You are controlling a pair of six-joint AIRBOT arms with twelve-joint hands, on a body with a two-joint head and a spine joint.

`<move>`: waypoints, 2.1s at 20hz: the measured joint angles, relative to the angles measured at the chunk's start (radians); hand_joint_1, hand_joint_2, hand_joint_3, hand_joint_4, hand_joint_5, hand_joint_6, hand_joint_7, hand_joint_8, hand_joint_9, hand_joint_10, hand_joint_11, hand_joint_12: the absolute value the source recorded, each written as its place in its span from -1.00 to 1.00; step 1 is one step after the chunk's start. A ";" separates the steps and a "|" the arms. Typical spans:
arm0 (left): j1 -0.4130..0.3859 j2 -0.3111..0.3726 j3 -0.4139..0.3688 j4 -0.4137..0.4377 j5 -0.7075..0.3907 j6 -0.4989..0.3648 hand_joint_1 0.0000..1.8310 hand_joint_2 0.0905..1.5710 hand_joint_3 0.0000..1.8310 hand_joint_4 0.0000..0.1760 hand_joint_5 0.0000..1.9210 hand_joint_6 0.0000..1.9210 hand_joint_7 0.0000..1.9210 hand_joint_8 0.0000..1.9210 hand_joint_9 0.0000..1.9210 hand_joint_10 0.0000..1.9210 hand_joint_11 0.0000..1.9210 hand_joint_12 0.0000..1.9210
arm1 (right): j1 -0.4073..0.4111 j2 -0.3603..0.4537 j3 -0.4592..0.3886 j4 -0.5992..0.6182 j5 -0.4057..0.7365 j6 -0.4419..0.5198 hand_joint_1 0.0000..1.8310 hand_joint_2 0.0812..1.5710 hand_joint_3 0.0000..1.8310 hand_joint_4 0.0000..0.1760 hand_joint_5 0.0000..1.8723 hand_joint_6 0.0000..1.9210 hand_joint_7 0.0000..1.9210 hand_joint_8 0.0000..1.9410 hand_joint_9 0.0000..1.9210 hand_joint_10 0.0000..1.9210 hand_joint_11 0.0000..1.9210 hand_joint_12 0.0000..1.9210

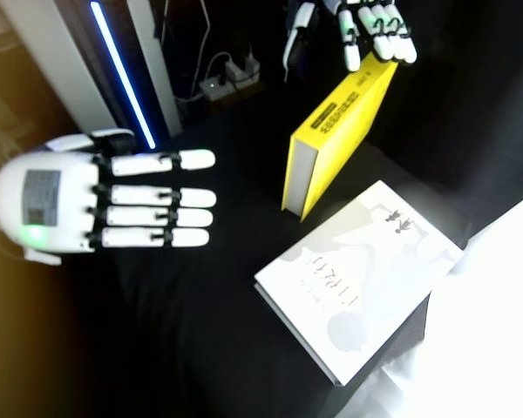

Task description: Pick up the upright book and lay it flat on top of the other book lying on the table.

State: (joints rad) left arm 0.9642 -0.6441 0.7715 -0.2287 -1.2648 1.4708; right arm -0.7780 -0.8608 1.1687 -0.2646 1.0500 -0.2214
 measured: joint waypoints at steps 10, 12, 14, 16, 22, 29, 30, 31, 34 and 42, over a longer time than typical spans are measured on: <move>0.000 0.000 -0.005 0.005 0.004 0.000 -0.93 0.46 -0.99 0.99 -1.00 -1.00 -1.00 -1.00 -1.00 -1.00 -1.00 -1.00 | 0.000 0.003 -0.014 0.008 0.000 -0.035 -0.62 0.75 -0.96 -1.00 -1.00 -1.00 -1.00 -1.00 -1.00 -1.00 -1.00 -1.00; 0.000 0.000 -0.005 0.000 0.003 0.000 -0.90 0.44 -1.00 1.00 -1.00 -1.00 -1.00 -1.00 -1.00 -1.00 -1.00 -1.00 | 0.000 0.005 -0.016 0.008 0.000 -0.037 -0.55 0.74 -0.97 -1.00 -1.00 -1.00 -1.00 -1.00 -1.00 -1.00 -1.00 -1.00; 0.000 0.000 -0.005 -0.004 -0.002 0.000 -0.84 0.41 -1.00 1.00 -1.00 -1.00 -1.00 -1.00 -1.00 -1.00 -1.00 -1.00 | 0.000 0.005 -0.016 0.010 0.000 -0.037 -0.42 0.72 -0.98 -1.00 -1.00 -1.00 -1.00 -1.00 -1.00 -1.00 -1.00 -1.00; 0.002 0.000 -0.001 -0.017 -0.014 0.000 -0.72 0.41 -1.00 1.00 -1.00 -1.00 -1.00 -1.00 -1.00 -1.00 -1.00 -1.00 | 0.000 0.005 -0.016 0.012 0.000 -0.037 -0.41 0.71 -0.98 -1.00 -1.00 -1.00 -1.00 -1.00 -1.00 -1.00 -1.00 -1.00; 0.004 0.000 0.032 -0.124 -0.001 0.000 -0.49 0.38 -1.00 1.00 -1.00 -1.00 -1.00 -1.00 -1.00 -1.00 -1.00 -1.00 | 0.000 0.005 -0.016 0.015 0.000 -0.038 -0.42 0.70 -0.99 -1.00 -1.00 -1.00 -1.00 -1.00 -1.00 -1.00 -0.99 -0.97; -0.024 -0.038 0.064 -0.137 0.064 0.000 -0.49 0.22 -1.00 1.00 -1.00 -1.00 -1.00 -1.00 -1.00 -1.00 -1.00 -1.00 | 0.000 0.004 -0.016 0.018 0.000 -0.039 -0.34 0.67 -1.00 -1.00 -1.00 -1.00 -1.00 -1.00 -1.00 -1.00 -1.00 1.00; -0.027 -0.043 0.070 -0.145 0.072 0.000 -0.48 0.20 -1.00 1.00 -1.00 -1.00 -1.00 -1.00 -1.00 -1.00 -1.00 -1.00 | 0.000 0.004 -0.016 0.018 0.000 -0.039 -0.35 0.68 -1.00 -1.00 -1.00 -1.00 -1.00 -1.00 -1.00 -1.00 -1.00 1.00; -0.033 -0.047 0.074 -0.151 0.077 0.000 -0.48 0.20 -1.00 1.00 -1.00 -1.00 -1.00 -1.00 -1.00 -1.00 -1.00 -1.00 | 0.000 0.004 -0.016 0.018 0.000 -0.039 -0.38 0.66 -1.00 -1.00 -1.00 -1.00 -1.00 -1.00 -1.00 -1.00 -1.00 1.00; -0.051 -0.065 0.092 -0.173 0.111 0.000 -0.45 0.23 -0.99 1.00 -1.00 -1.00 -1.00 -1.00 -1.00 -1.00 -1.00 -1.00 | 0.000 -0.001 -0.015 0.018 0.000 -0.039 -0.38 0.67 -1.00 -1.00 -1.00 -1.00 -1.00 -1.00 -1.00 -1.00 -1.00 1.00; -0.071 -0.096 0.113 -0.184 0.124 -0.006 0.38 0.53 -1.00 -0.35 -0.47 -0.93 -0.24 0.40 -0.22 0.37 -0.47 0.84 | 0.000 -0.002 -0.015 0.021 0.000 -0.040 -0.34 0.66 -1.00 -1.00 -1.00 -1.00 -1.00 -1.00 -1.00 -1.00 -1.00 1.00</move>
State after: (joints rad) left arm 0.8928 -0.7403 0.8845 -0.4129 -1.1408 1.4647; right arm -0.7780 -0.8627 1.1538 -0.2432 1.0500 -0.2611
